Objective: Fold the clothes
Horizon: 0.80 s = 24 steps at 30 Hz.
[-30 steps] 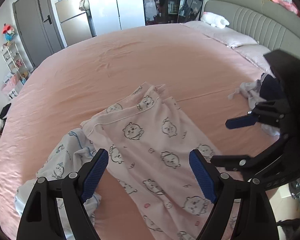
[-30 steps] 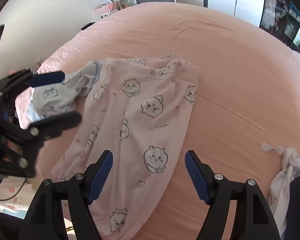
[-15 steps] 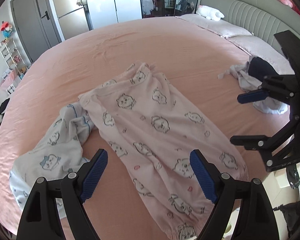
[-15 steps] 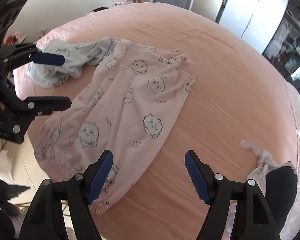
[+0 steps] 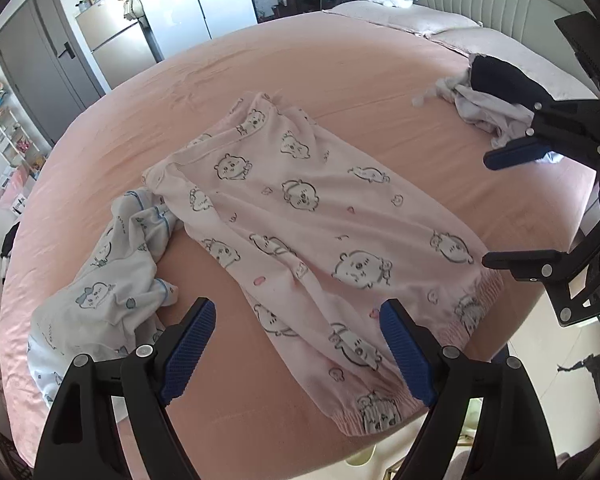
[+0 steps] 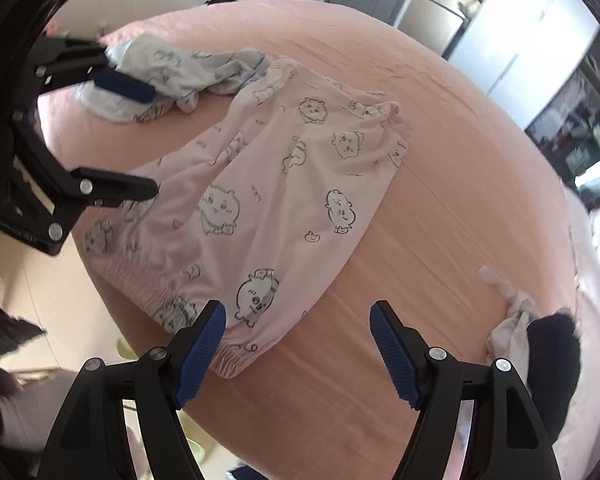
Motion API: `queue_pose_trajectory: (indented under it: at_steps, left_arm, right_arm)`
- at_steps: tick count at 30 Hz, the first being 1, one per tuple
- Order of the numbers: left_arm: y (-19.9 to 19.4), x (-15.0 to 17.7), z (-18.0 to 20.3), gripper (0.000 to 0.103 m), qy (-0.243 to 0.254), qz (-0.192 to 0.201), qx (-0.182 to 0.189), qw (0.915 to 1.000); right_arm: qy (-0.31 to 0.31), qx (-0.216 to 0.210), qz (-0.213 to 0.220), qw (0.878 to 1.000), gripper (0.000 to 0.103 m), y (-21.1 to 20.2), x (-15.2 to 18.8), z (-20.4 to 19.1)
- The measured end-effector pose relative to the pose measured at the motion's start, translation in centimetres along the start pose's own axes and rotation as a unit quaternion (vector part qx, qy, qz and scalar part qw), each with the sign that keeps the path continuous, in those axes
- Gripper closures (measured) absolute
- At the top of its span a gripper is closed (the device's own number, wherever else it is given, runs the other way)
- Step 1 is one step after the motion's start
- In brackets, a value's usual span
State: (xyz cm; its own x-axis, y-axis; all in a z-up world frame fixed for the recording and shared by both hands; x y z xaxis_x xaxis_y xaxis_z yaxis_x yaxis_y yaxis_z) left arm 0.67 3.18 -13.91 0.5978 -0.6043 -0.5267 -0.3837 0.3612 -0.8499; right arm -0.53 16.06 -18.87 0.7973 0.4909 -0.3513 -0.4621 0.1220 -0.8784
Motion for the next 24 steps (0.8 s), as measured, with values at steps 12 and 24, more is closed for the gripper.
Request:
queue_pose_trajectory:
  at_steps: [12, 24]
  left_arm:
    - [0.7, 2.9, -0.8, 0.019, -0.013, -0.019, -0.003, 0.9997]
    - [0.3, 3.5, 0.7, 0.019, 0.035, -0.002, -0.014, 0.9993]
  right_arm:
    - [-0.098, 0.050, -0.006, 0.994, 0.029, 0.6, 0.8, -3.2]
    - [-0.178, 0.077, -0.018, 0.981, 0.029, 1.8, 2.2, -6.1]
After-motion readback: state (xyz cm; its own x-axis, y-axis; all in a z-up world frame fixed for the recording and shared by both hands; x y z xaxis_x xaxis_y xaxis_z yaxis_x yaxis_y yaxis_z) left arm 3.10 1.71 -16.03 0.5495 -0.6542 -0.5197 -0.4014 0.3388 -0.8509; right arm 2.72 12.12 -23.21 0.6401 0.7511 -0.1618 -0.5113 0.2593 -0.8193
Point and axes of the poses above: each gripper's, at about its wrist camera, not at the fingertips, and y roughly the way its jaws point, z to its right, x to its underside, the point moved 2 cm from there along y, roughly the way its jaws point, and after that the axes turned 13 degrees about -y, right-handed, at the moved point
